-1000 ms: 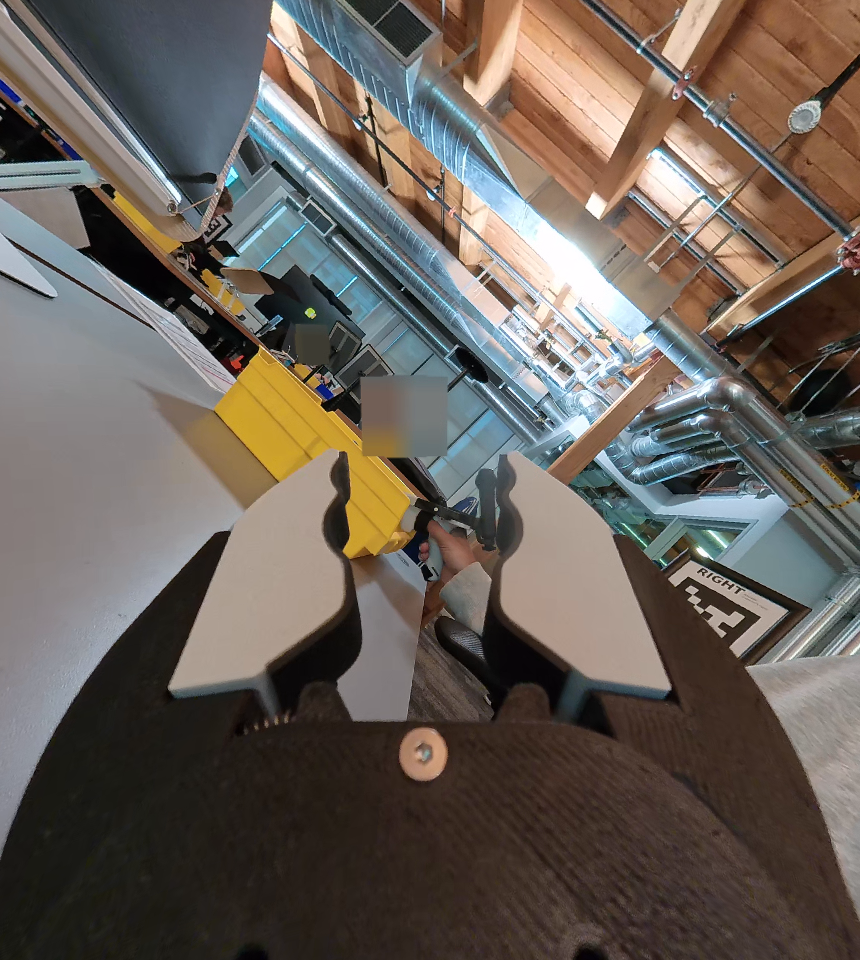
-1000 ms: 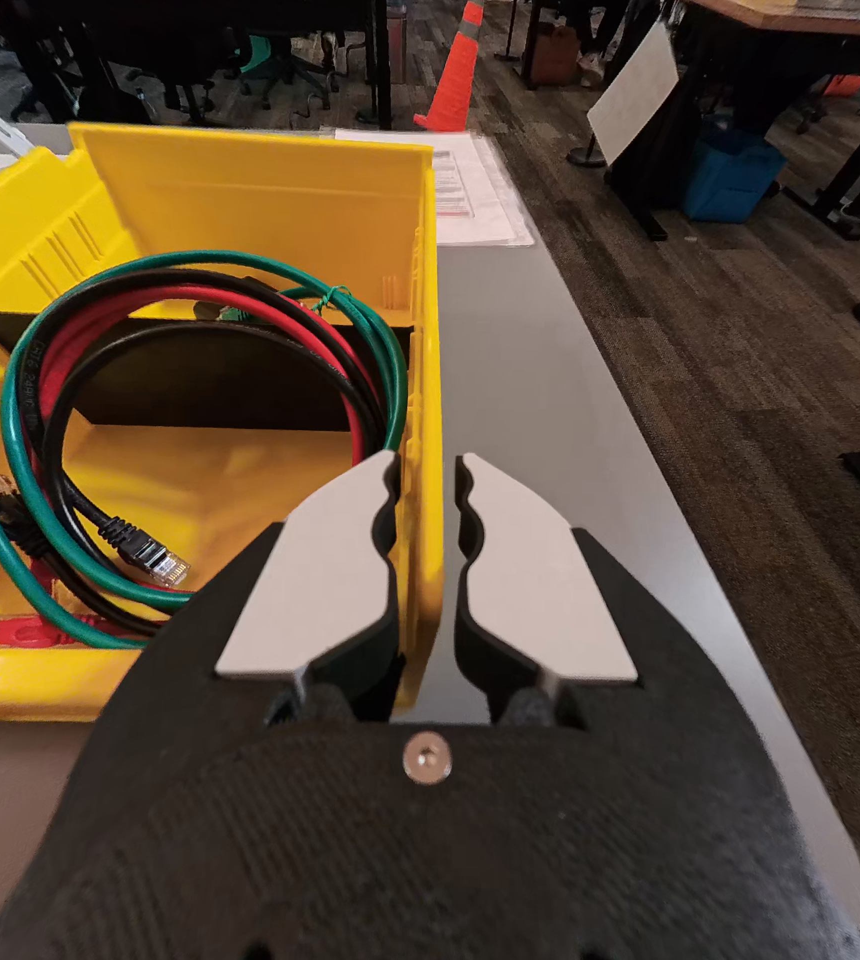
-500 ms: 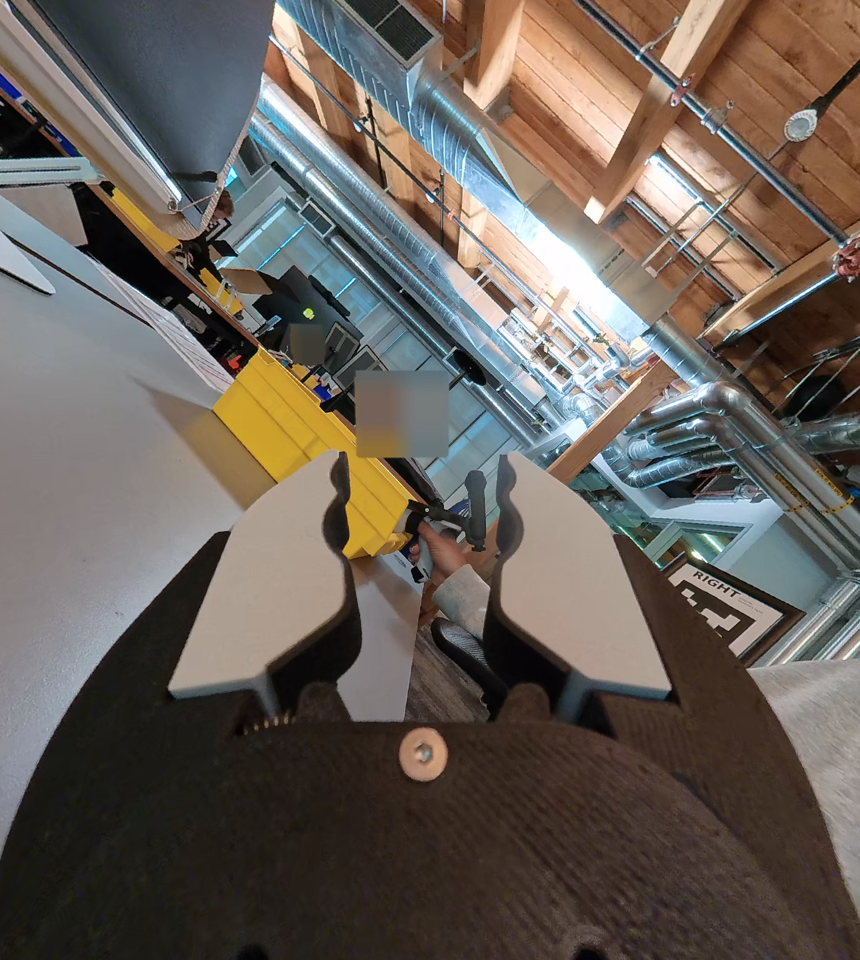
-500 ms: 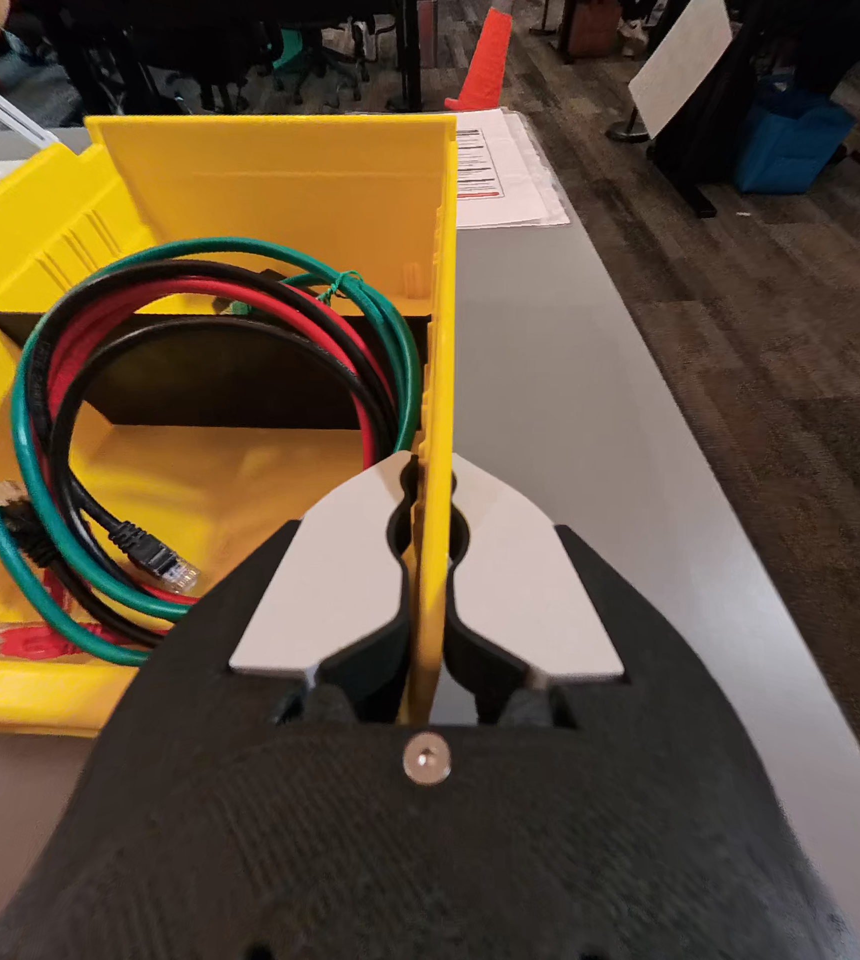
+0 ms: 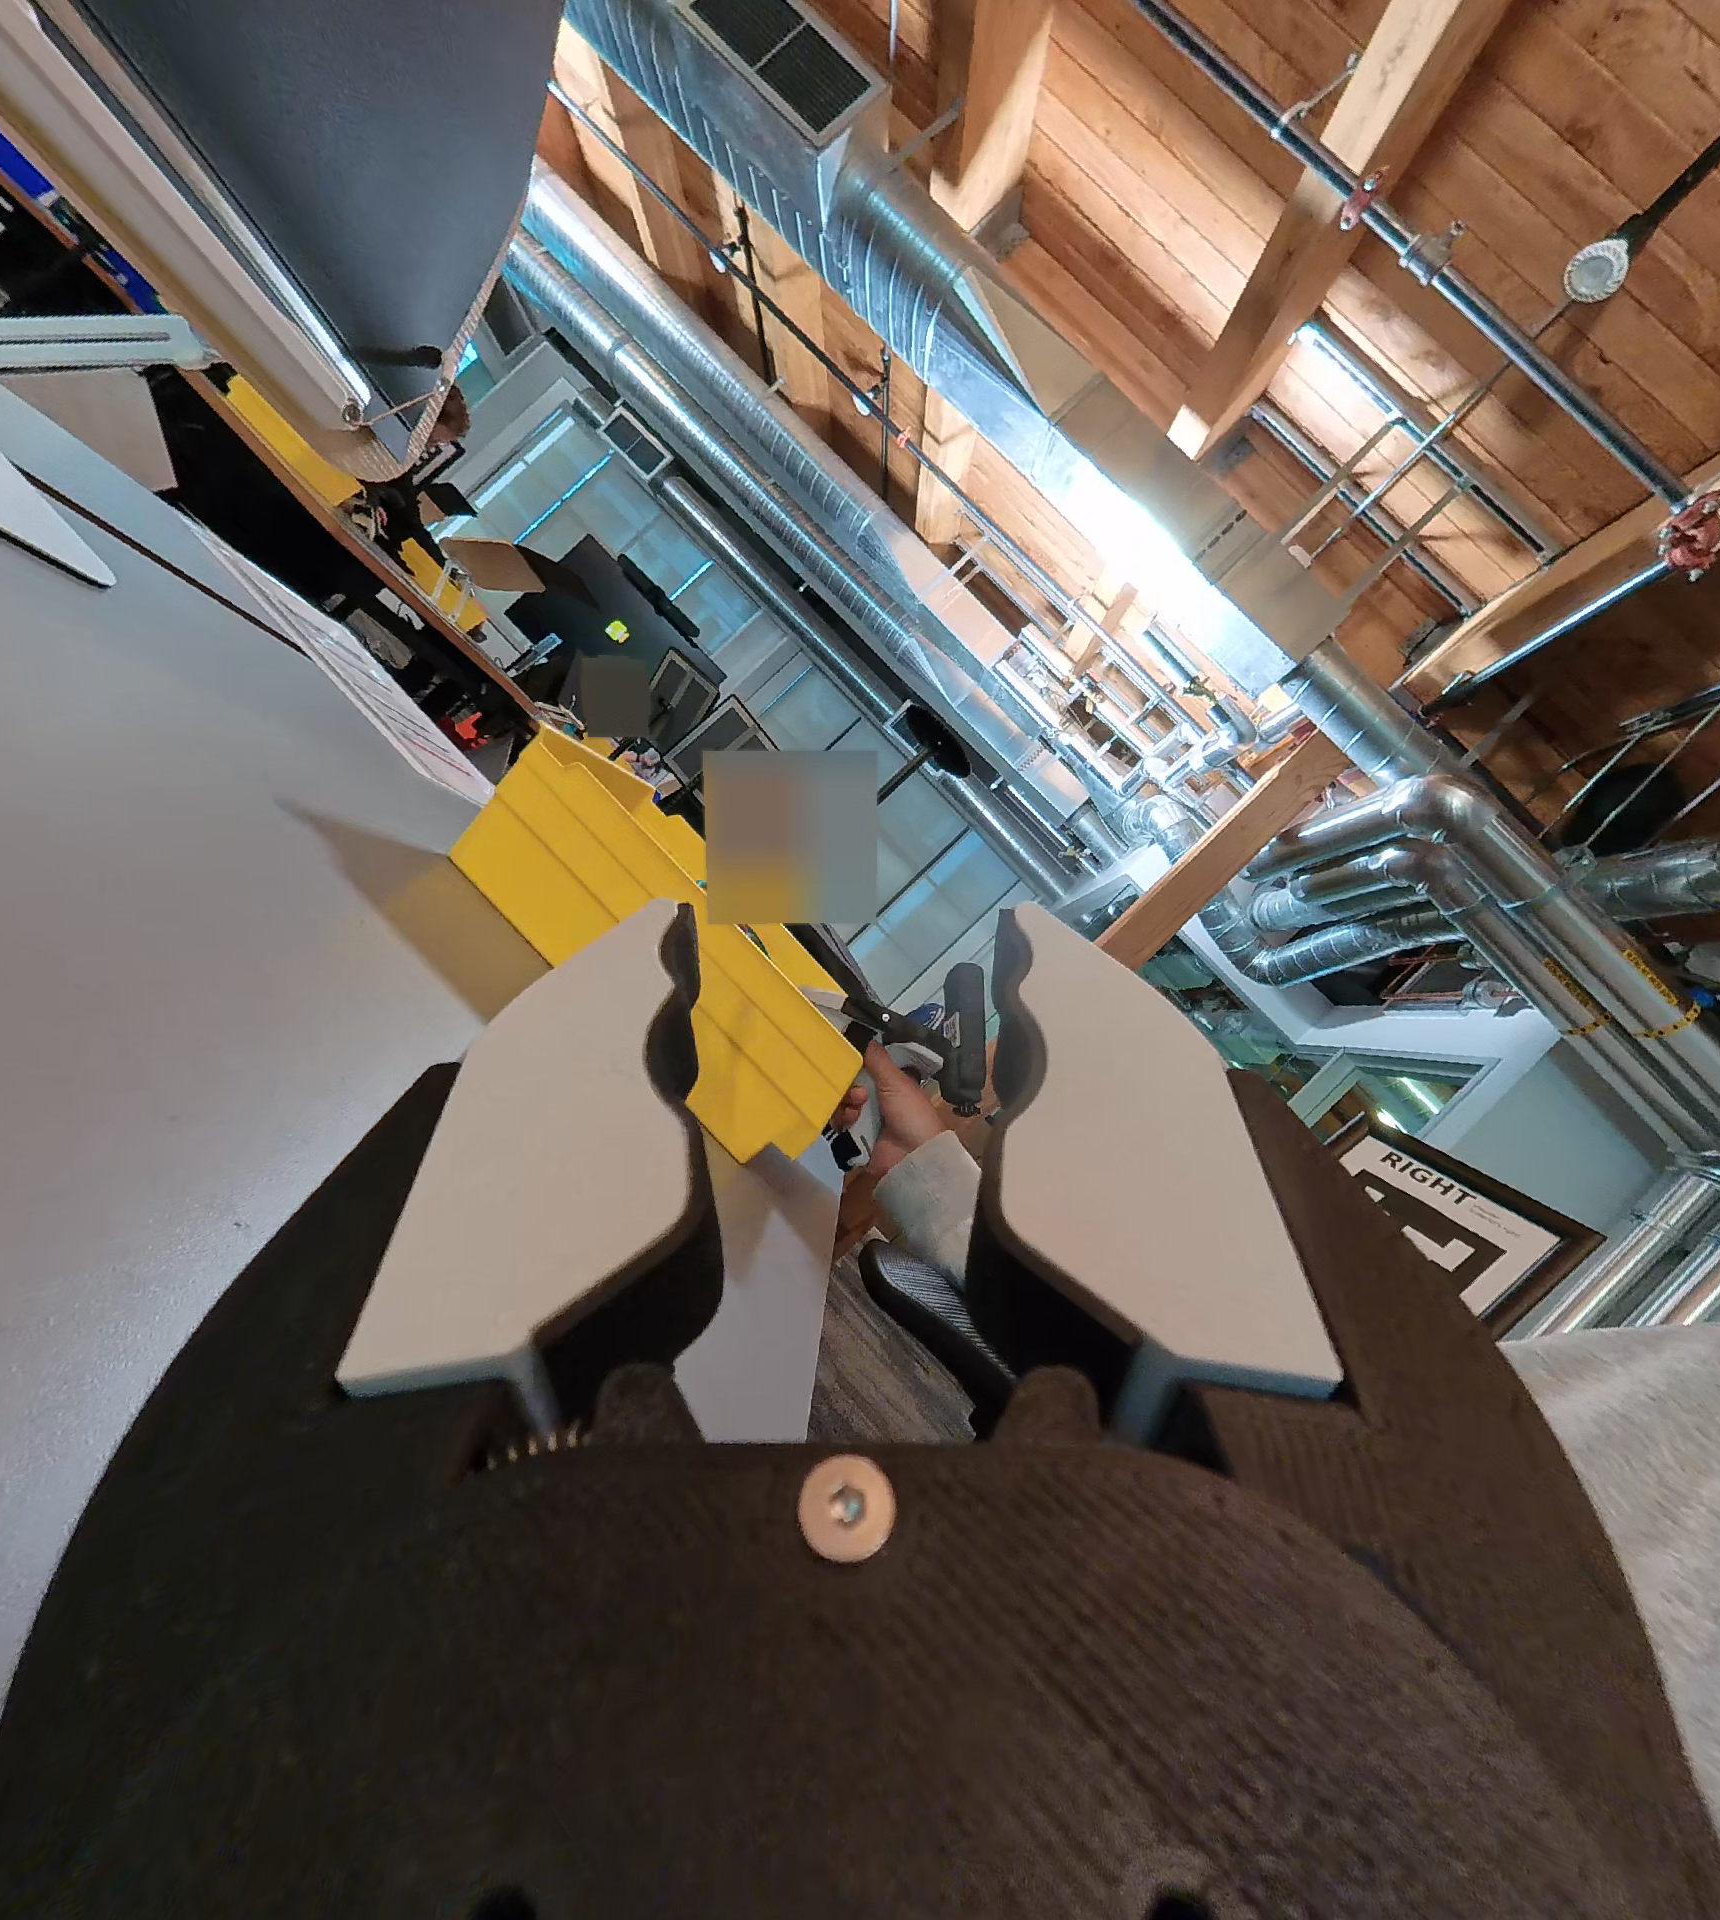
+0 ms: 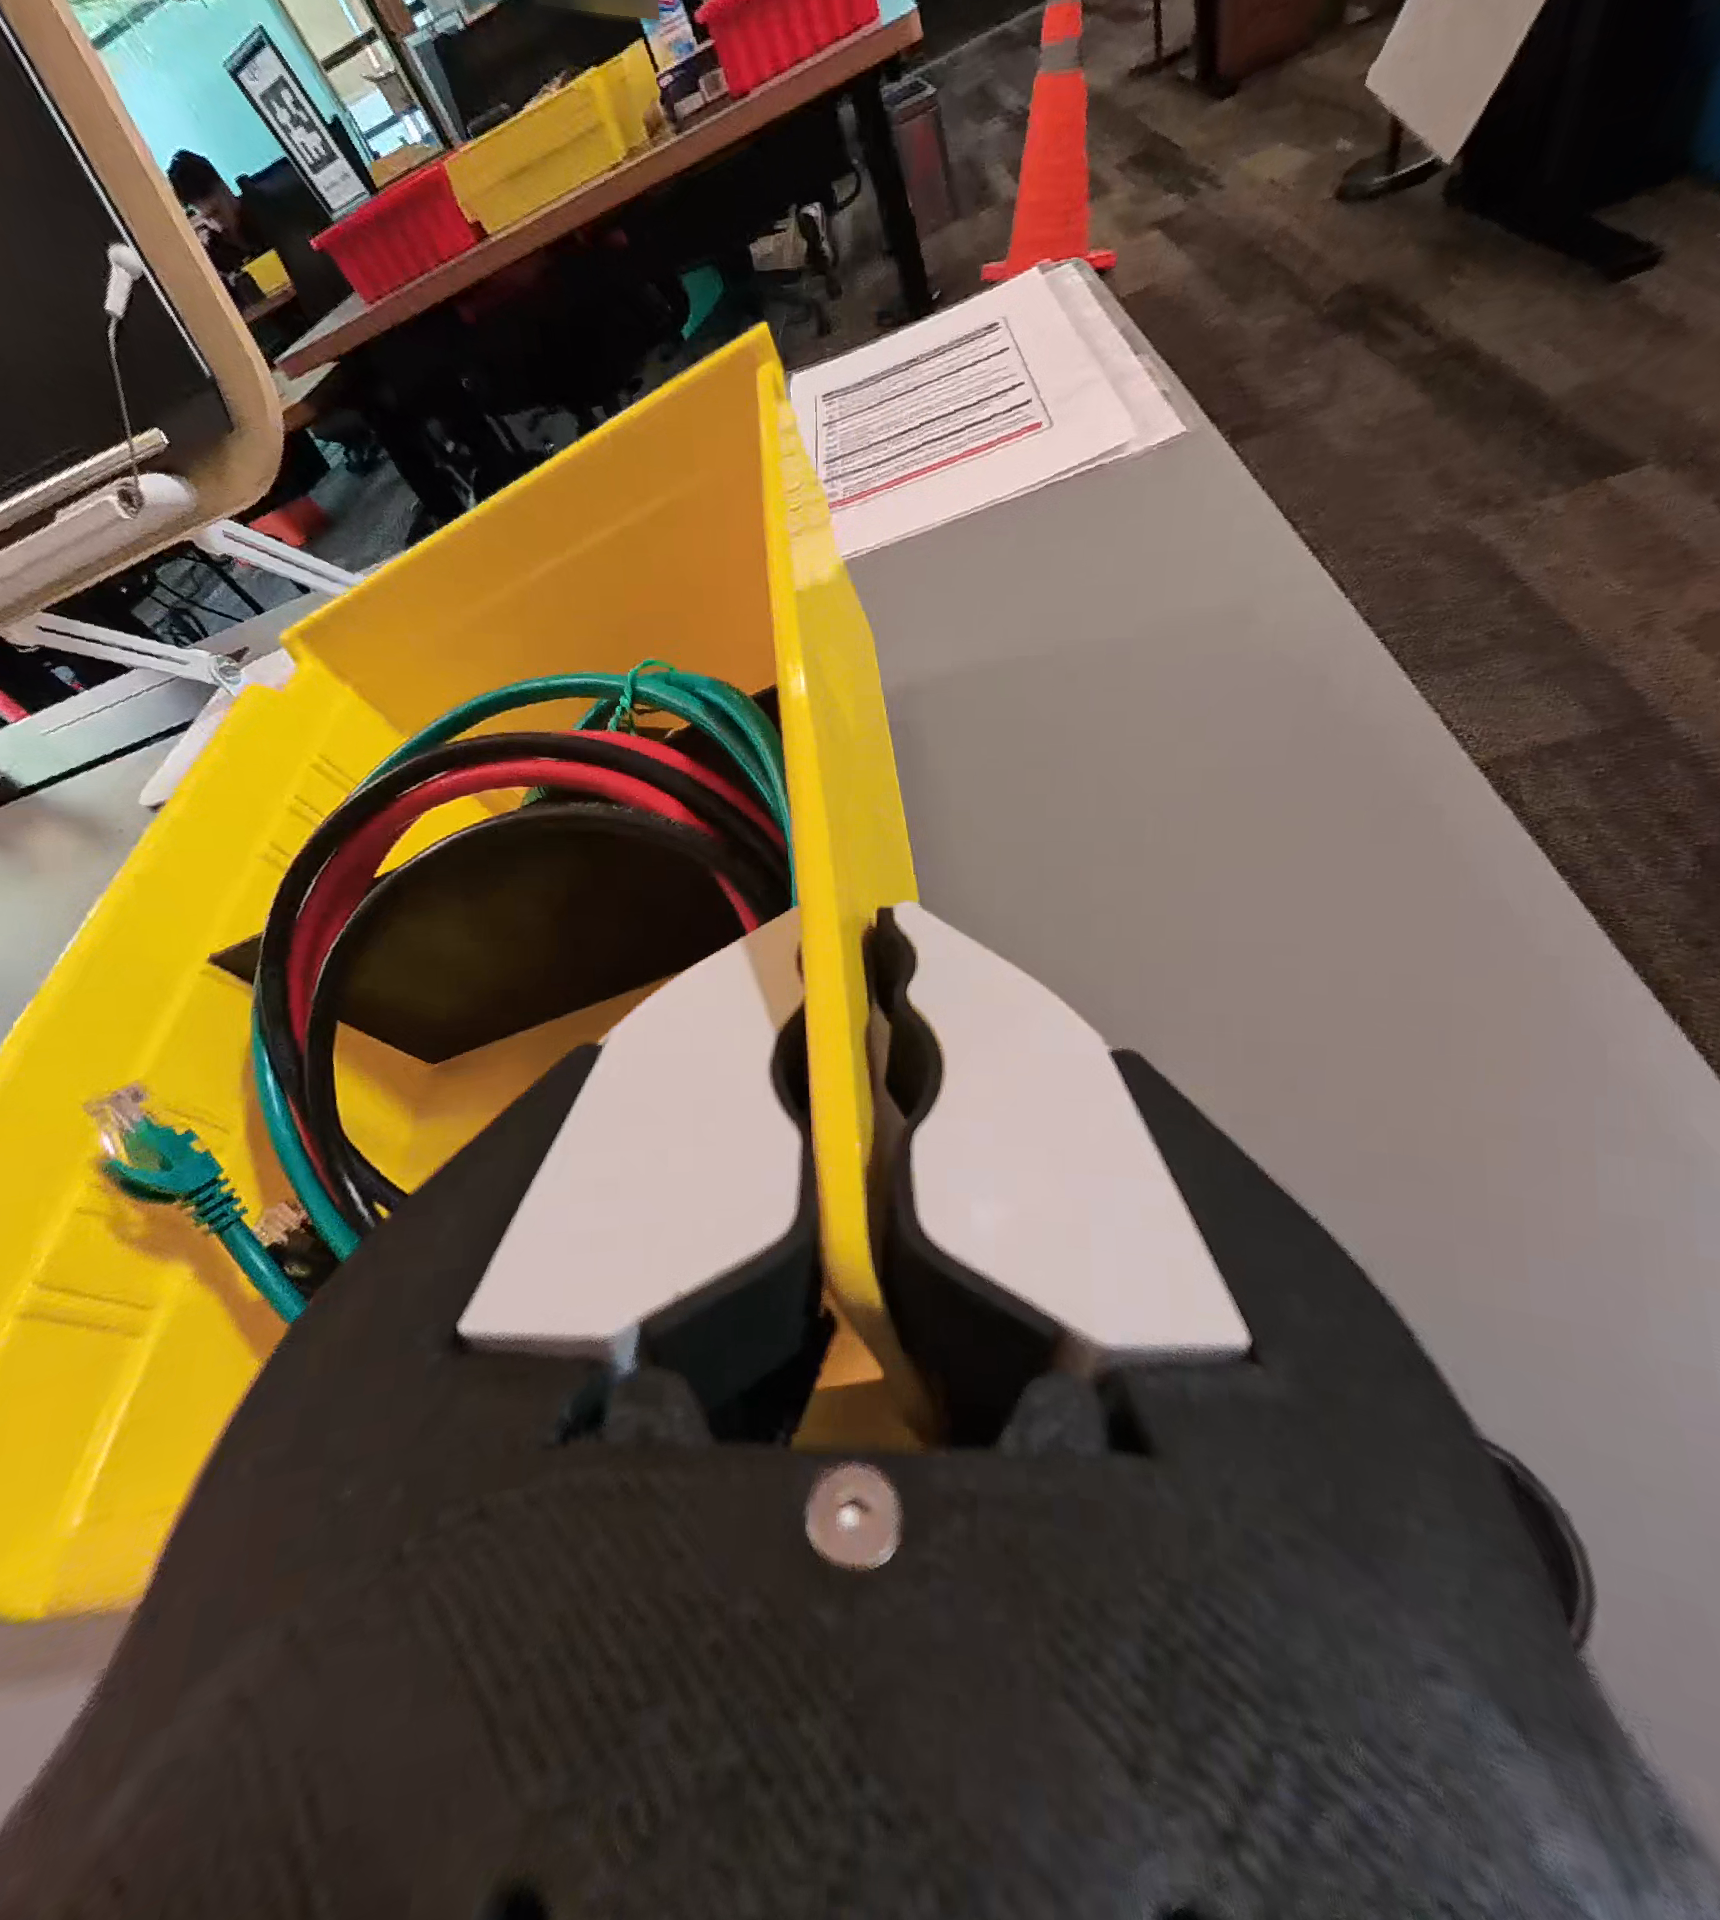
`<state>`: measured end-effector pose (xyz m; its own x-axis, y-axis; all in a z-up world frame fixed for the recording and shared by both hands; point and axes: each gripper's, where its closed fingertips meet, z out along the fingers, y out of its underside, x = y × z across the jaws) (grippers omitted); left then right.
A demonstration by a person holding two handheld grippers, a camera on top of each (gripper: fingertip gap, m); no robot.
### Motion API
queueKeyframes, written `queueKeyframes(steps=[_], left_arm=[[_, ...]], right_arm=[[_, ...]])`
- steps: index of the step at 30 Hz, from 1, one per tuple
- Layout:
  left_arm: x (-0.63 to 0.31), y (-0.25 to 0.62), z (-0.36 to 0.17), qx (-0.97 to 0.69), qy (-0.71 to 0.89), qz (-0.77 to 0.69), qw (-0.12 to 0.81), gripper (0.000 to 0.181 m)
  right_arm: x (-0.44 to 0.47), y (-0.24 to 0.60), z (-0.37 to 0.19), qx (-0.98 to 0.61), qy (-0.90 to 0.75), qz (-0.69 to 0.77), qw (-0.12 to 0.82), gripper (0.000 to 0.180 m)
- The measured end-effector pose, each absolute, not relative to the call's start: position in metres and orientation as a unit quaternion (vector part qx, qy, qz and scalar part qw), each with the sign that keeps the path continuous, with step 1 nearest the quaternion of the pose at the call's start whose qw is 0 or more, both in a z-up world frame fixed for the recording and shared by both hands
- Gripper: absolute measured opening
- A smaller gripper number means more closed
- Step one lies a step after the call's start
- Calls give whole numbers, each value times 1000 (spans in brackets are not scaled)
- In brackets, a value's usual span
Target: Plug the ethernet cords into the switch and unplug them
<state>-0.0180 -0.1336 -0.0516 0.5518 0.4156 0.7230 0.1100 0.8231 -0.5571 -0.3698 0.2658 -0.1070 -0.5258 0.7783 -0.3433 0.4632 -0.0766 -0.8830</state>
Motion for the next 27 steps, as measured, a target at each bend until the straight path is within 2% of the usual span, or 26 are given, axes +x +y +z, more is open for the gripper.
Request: queueKeyframes(steps=[1, 8, 10, 13, 16, 19, 21, 27], left_arm=[[-18, -133, -52, -284, -465, 91, 834, 54], [-18, -126, -51, -334, -475, 137, 802, 57], [-20, -128, -55, -398, -505, 232, 730, 67], [-15, -148, -53, -494, -526, 435, 538, 82], [5, -183, -29, -474, -514, 592, 400, 98], [29, -224, -22, -426, -539, 648, 329, 121], [47, -253, -27, -402, -563, 666, 279, 130], [99, -306, -42, -354, -613, 673, 214, 122]], right_arm=[[-370, 265, -107, -469, -663, 567, 139, 7], [-367, 260, -92, -463, -641, 599, 131, 7], [-366, 260, -88, -465, -627, 614, 116, 7], [-365, 260, -83, -470, -608, 633, 98, 7], [-364, 258, -82, -471, -600, 641, 84, 7], [-362, 250, -84, -469, -603, 640, 75, 8], [-361, 241, -85, -463, -613, 636, 72, 8], [-355, 197, -93, -432, -657, 616, 53, 8]])
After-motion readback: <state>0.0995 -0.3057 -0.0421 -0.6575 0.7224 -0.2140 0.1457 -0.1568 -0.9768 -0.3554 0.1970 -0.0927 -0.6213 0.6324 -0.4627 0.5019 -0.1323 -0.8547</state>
